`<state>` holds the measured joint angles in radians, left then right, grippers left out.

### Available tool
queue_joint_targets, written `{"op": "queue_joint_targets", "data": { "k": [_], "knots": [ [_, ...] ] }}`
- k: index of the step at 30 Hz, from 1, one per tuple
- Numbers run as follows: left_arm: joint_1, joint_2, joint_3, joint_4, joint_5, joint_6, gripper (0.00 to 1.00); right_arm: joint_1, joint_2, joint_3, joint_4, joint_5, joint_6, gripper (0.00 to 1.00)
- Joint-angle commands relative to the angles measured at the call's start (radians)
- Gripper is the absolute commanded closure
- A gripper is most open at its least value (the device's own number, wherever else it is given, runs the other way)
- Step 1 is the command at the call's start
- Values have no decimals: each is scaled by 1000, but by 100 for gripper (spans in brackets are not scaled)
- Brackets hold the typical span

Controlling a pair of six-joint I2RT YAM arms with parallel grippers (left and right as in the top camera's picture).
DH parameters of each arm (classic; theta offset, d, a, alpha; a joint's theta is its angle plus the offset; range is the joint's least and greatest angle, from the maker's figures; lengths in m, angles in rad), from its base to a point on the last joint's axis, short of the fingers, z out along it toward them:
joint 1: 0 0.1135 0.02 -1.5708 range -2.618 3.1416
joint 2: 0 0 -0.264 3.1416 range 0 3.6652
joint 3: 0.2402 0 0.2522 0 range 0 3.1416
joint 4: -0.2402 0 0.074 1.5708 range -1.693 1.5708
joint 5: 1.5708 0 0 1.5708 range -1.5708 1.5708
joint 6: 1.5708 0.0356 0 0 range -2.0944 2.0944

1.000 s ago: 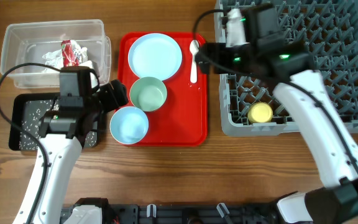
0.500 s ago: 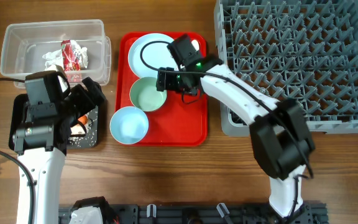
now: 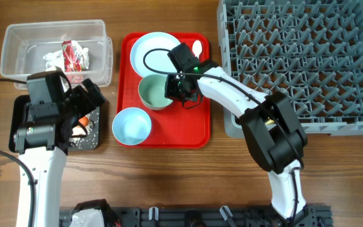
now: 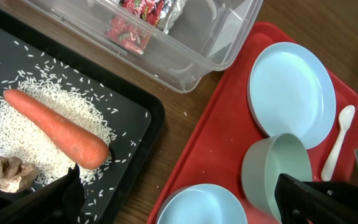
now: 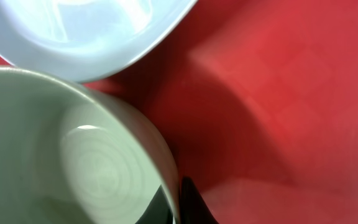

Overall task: Sort waste into correct bins and load items into the dishwasher rack
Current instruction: 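Carry the green bowl into the dish rack and release it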

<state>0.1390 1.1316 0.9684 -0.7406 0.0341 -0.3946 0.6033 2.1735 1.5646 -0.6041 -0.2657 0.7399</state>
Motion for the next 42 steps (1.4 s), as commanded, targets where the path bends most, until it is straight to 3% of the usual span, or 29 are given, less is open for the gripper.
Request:
{"op": "queue_joint_targets", "data": {
  "k": [1, 6, 9, 11, 13, 14, 17, 23, 27, 35, 42],
  "knots": [
    [6, 4, 16, 2, -13, -2, 0, -2, -3, 13, -13, -5, -12, 96],
    [6, 4, 16, 2, -13, -2, 0, -25, -142, 94, -150, 31, -156, 96],
    [6, 4, 16, 2, -13, -2, 0, -42, -292, 105, -199, 219, -204, 96],
    [6, 4, 16, 2, -13, -2, 0, -49, -380, 105, -204, 500, -215, 96],
    [6, 4, 16, 2, -13, -2, 0, -58, -431, 105, -163, 911, -240, 96],
    [6, 4, 16, 2, -13, -2, 0, -70, -432, 105, -86, 1139, -331, 96],
    [6, 4, 16, 2, -13, -2, 0, -126, -387, 103, 192, 1421, -638, 96],
    [6, 4, 16, 2, -13, -2, 0, -288, -160, 103, 934, 1450, -1451, 95],
    [6, 4, 16, 2, -13, -2, 0, -352, 14, 103, 1196, 1440, -1754, 96],
    [6, 4, 16, 2, -13, -2, 0, -360, 158, 103, 1201, 1389, -1763, 96],
    [6, 4, 16, 2, -13, -2, 0, -355, 160, 103, 1215, 1383, -1735, 96]
  ]
}}
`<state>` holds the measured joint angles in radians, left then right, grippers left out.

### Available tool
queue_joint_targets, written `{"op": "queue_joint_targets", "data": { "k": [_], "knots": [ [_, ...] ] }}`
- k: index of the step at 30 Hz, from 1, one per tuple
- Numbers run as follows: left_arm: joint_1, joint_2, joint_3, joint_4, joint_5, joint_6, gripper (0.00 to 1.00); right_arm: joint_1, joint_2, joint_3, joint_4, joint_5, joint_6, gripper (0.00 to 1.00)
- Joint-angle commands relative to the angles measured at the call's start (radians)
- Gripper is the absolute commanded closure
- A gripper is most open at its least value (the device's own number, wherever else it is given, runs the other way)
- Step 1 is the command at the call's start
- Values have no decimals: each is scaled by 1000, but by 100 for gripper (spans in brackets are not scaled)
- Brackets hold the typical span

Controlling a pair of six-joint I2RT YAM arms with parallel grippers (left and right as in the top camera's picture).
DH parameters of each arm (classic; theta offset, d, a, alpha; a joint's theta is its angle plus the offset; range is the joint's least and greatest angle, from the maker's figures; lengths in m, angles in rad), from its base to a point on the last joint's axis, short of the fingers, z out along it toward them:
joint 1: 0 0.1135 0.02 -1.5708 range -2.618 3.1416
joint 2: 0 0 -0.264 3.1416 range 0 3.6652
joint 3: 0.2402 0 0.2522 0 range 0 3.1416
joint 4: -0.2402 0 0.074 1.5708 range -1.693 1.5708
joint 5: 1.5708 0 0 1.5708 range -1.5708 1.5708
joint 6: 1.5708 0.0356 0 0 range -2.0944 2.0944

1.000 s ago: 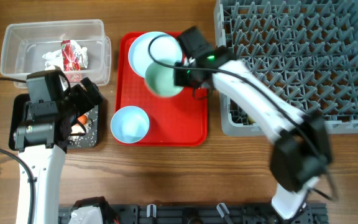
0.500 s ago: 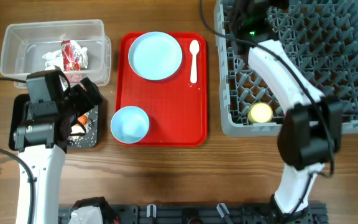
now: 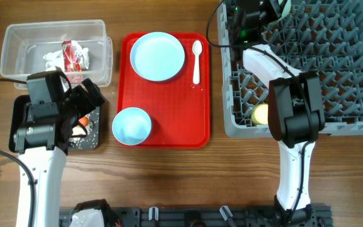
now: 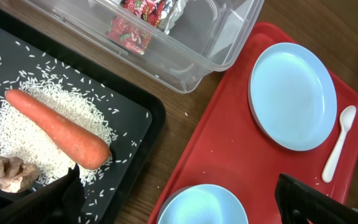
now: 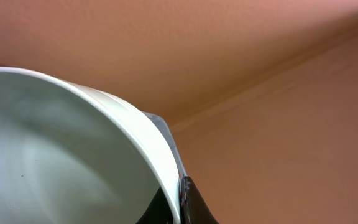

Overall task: Sort waste into correct bins and load items into the dishwasher rack
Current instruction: 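Carry the green bowl into the dish rack and release it, then return the right gripper to the light-blue bowl and grasp its rim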

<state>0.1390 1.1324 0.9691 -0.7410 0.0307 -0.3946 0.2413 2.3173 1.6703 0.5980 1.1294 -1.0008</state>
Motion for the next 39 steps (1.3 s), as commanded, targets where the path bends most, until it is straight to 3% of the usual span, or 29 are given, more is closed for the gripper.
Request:
{"op": "queue_joint_targets", "data": {
  "k": [1, 8, 10, 17, 25, 32, 39],
  "knots": [
    [6, 3, 16, 3, -10, -2, 0, 8, 16, -2, 18, -12, 6, 96],
    [6, 3, 16, 3, -10, -2, 0, 58, 16, -2, 78, -38, 10, 96],
    [6, 3, 16, 3, -10, -2, 0, 80, 16, -2, 74, -38, 69, 96],
    [6, 3, 16, 3, -10, -2, 0, 77, 16, -2, -61, -53, 265, 96],
    [6, 3, 16, 3, -10, -2, 0, 40, 16, -2, -50, -61, 332, 96],
    [6, 3, 16, 3, -10, -2, 0, 59, 16, -2, -235, -124, 454, 96],
    [6, 3, 16, 3, -10, -2, 0, 123, 16, -2, -240, -117, 446, 72]
  ]
}}
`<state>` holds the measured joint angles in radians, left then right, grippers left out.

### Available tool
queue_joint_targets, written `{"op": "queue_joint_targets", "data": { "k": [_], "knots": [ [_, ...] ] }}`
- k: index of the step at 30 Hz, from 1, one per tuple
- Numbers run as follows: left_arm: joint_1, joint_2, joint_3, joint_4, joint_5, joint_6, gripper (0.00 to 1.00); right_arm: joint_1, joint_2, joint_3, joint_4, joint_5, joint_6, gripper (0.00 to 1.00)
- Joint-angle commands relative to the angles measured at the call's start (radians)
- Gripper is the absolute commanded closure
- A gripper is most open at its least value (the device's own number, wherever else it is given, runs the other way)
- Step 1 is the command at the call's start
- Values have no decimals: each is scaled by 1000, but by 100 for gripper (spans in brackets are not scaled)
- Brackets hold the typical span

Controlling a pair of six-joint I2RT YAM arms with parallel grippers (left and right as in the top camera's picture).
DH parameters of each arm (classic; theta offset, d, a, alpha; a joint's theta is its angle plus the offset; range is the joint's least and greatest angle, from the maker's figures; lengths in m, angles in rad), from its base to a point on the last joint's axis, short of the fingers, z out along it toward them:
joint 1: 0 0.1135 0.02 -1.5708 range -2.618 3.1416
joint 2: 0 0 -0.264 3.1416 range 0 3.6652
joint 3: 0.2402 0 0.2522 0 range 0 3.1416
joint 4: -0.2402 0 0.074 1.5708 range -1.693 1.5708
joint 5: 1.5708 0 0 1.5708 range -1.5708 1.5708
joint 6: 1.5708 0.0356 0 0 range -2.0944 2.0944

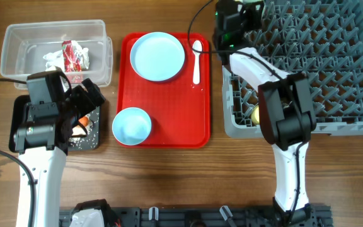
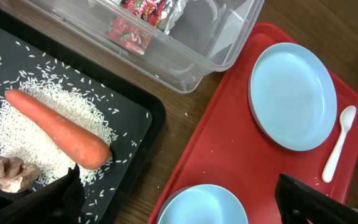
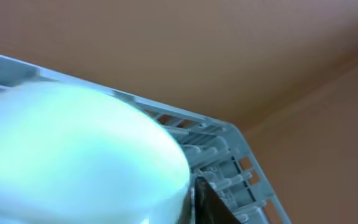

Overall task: Sort waste into correct bins and load items into the dishwasher rack
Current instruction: 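Return the right gripper to the light-blue bowl and grasp its rim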

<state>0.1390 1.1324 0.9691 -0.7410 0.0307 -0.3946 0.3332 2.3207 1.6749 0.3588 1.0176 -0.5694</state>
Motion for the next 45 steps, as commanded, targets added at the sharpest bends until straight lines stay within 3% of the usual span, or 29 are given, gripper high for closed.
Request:
{"op": "queue_joint_targets", "data": {
  "k": [1, 2, 3, 6, 10, 13, 18, 22, 26, 30, 32, 35, 37, 41, 44, 45],
  "knots": [
    [6, 3, 16, 3, -10, -2, 0, 44, 12, -7, -1, -5, -8, 70],
    [6, 3, 16, 3, -10, -2, 0, 52, 12, -7, -1, -5, -19, 64],
    [6, 3, 16, 3, -10, -2, 0, 68, 12, -7, -1, -5, -50, 47],
    [6, 3, 16, 3, -10, -2, 0, 105, 12, -7, 12, 11, -128, 15],
    [6, 3, 16, 3, -10, -2, 0, 151, 9, -7, 95, 89, -138, 0],
    [6, 3, 16, 3, -10, -2, 0, 182, -5, -7, 166, 145, -137, 0],
    [6, 3, 16, 3, -10, -2, 0, 253, -54, -7, 129, 94, -116, 0],
    [6, 3, 16, 3, -10, -2, 0, 290, -131, -7, -139, -32, 159, 0],
    [6, 3, 16, 3, -10, -2, 0, 299, -279, -7, -570, -487, 542, 0],
    [6, 3, 16, 3, -10, -2, 0, 299, -369, -7, -894, -1104, 604, 0],
    [6, 3, 16, 3, -10, -2, 0, 299, -363, -14, -1000, -1309, 620, 0],
    [6, 3, 16, 3, -10, -2, 0, 299, -343, -83, -990, -1466, 701, 0],
    [6, 3, 16, 3, -10, -2, 0, 299, -318, -135, -980, -1547, 832, 0],
    [6, 3, 16, 3, -10, -2, 0, 319, -288, -218, -953, -1550, 1075, 2],
    [6, 3, 16, 3, -10, -2, 0, 373, -282, -254, -906, -1503, 1177, 21],
    [6, 3, 16, 3, -10, -2, 0, 402, -282, -257, -896, -1441, 1183, 23]
  ]
}}
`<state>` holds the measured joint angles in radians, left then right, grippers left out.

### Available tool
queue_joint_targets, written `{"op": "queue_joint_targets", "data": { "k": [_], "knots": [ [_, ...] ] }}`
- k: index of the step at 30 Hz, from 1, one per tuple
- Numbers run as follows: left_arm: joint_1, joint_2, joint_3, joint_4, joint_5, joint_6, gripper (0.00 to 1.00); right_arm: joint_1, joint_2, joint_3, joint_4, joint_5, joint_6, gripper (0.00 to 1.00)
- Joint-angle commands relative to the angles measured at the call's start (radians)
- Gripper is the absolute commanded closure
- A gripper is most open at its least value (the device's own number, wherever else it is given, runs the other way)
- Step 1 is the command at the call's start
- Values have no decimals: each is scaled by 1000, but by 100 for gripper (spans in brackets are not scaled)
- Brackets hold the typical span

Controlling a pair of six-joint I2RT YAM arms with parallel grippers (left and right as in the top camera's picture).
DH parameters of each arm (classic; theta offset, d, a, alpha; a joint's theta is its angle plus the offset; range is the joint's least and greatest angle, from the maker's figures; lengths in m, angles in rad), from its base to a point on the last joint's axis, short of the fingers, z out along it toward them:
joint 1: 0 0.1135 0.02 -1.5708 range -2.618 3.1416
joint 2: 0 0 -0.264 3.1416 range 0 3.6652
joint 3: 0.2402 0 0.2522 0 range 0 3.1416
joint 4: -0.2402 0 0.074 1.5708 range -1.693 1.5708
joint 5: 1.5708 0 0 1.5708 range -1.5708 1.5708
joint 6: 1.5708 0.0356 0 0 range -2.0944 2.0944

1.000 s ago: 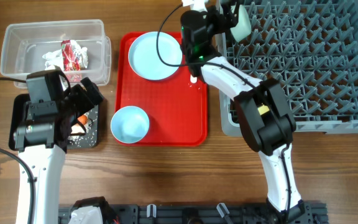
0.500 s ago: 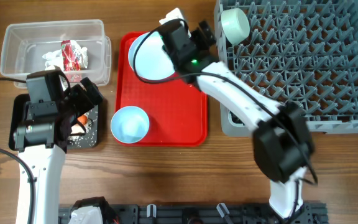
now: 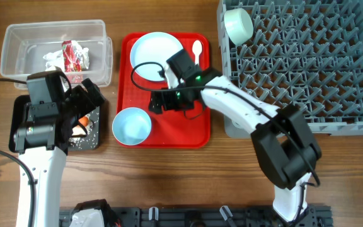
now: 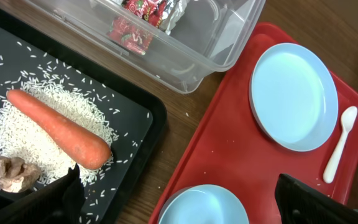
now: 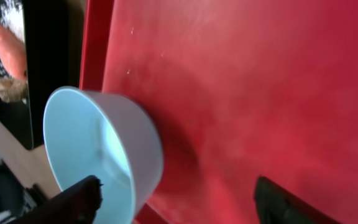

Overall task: Sort waste into correct bins and load items into the dishwasher rack
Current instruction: 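Return the right gripper to the light-blue bowl and grasp its rim, then carry the light-blue bowl into the dish rack and release it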

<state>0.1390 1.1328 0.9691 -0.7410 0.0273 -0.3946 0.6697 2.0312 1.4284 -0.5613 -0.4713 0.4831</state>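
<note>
A red tray (image 3: 194,129) holds a light blue plate (image 3: 156,48), a white spoon (image 3: 196,50) and a light blue bowl (image 3: 132,125). My right gripper (image 3: 158,102) hangs open low over the tray, just right of the bowl (image 5: 104,155); its jaws stand wide apart with the bowl's near wall between them, untouched. A pale green cup (image 3: 238,25) lies in the far left corner of the grey dishwasher rack (image 3: 333,75). My left gripper (image 3: 87,101) is open above the black tray (image 4: 135,118), where a carrot (image 4: 58,127) lies on rice.
A clear plastic bin (image 3: 17,44) at the far left holds a red wrapper (image 4: 142,25) and crumpled paper. A brown scrap (image 4: 8,174) lies beside the carrot. The rack fills the far right of the wooden table.
My right gripper was at the rack's far left corner with the green cup; now the cup rests in the rack and the gripper is open over the tray by the blue bowl. Left arm unmoved.
My right gripper was shut on the green cup's rim on the red tray. It then held the cup up over the rack's far edge, then at the rack's far left corner. The cup now lies there, released, and the gripper is back at the tray.
</note>
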Motion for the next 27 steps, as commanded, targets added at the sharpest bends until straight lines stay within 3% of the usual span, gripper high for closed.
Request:
{"op": "queue_joint_targets", "data": {
  "k": [1, 9, 11, 15, 22, 27],
  "knots": [
    [6, 3, 16, 3, -6, -2, 0, 89, 8, -11, 25, 109, 138, 25],
    [6, 3, 16, 3, -6, -2, 0, 122, 24, -10, 27, 173, 179, 48],
    [6, 3, 16, 3, -6, -2, 0, 122, 36, -10, 31, 172, 202, 58],
    [6, 3, 16, 3, -6, -2, 0, 122, 48, -10, 40, 173, 226, 61],
    [6, 3, 16, 3, -6, -2, 0, 121, 53, -10, 40, 165, 228, 95],
    [6, 3, 16, 3, -6, -2, 0, 80, 33, 42, -26, 122, 137, 96]
  ]
}}
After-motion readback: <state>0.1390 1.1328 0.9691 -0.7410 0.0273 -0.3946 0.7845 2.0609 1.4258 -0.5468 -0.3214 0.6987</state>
